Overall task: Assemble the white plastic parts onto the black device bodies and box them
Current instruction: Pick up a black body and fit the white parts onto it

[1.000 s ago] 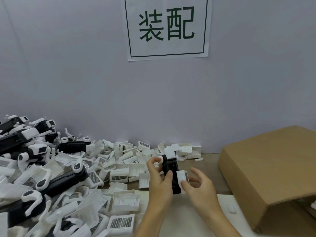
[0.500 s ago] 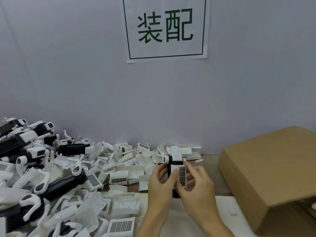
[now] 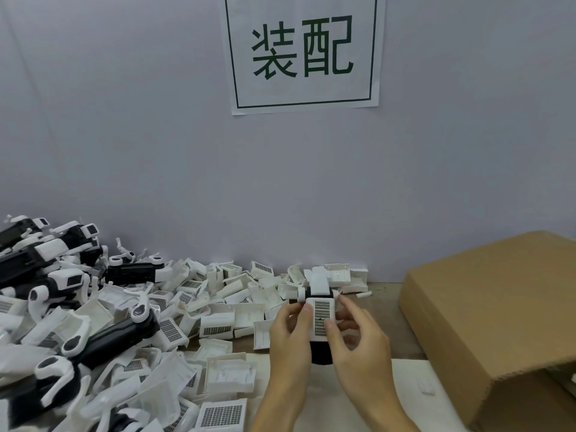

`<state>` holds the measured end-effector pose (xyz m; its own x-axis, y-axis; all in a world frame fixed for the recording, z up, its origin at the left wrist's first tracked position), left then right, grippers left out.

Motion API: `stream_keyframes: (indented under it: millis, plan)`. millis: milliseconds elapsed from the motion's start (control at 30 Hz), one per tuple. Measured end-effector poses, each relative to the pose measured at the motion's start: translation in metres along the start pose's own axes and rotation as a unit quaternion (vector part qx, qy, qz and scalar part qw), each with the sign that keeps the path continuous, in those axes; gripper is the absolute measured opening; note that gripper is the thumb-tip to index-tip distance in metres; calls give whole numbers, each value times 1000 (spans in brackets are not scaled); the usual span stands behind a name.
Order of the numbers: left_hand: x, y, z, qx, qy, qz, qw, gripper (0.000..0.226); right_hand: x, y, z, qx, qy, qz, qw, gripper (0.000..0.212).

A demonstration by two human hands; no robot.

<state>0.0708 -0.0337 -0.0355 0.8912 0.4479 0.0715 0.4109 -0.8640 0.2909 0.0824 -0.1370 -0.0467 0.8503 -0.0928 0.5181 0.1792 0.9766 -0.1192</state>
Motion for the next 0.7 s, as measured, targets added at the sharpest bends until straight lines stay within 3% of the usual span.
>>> stream_keyframes:
  millis: [133,267,500,700]
  plan:
    - [-1,1,1,-12,-6,8,1000,6,5,0,-5,121,121,-7,985,24]
    - [0,1,3,31,26,20,999,19,8,-2,-7,171,191,53,965,15]
    - [2,1,4,55,28,30,998,26,9,-5,-7,204,226,68,950,24]
    - [-2,2,1,30,11,89,995,15,9,-5,-4,259,231,88,934,22]
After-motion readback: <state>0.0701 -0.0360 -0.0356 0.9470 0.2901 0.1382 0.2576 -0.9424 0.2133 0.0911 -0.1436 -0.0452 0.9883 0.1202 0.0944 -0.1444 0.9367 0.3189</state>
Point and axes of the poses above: each hand's wrist, its own x-axis towards the middle knuckle, its own y-axis out of the palm, z = x × y, the point moved 1 cm from there along x, towards the middle knuckle, and after that the axes turned 1 degree about x, right-handed, at the moved point
